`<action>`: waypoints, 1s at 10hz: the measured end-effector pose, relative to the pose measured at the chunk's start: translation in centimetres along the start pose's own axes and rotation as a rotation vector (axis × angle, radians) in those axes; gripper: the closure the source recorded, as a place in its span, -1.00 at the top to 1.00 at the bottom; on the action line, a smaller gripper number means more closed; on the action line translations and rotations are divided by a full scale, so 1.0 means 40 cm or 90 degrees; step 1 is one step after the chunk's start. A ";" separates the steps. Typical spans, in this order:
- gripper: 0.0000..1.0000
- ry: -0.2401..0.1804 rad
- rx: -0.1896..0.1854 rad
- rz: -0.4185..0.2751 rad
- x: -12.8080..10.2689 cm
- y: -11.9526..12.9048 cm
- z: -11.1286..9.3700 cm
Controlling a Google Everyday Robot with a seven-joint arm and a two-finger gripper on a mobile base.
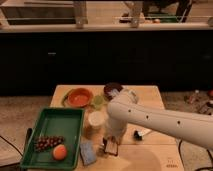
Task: Place eraser in metal cup
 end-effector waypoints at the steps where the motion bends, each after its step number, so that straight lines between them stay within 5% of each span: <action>1: -1.00 -0.003 0.000 -0.003 0.002 -0.005 0.001; 10: -1.00 -0.019 0.014 -0.002 0.023 -0.040 0.041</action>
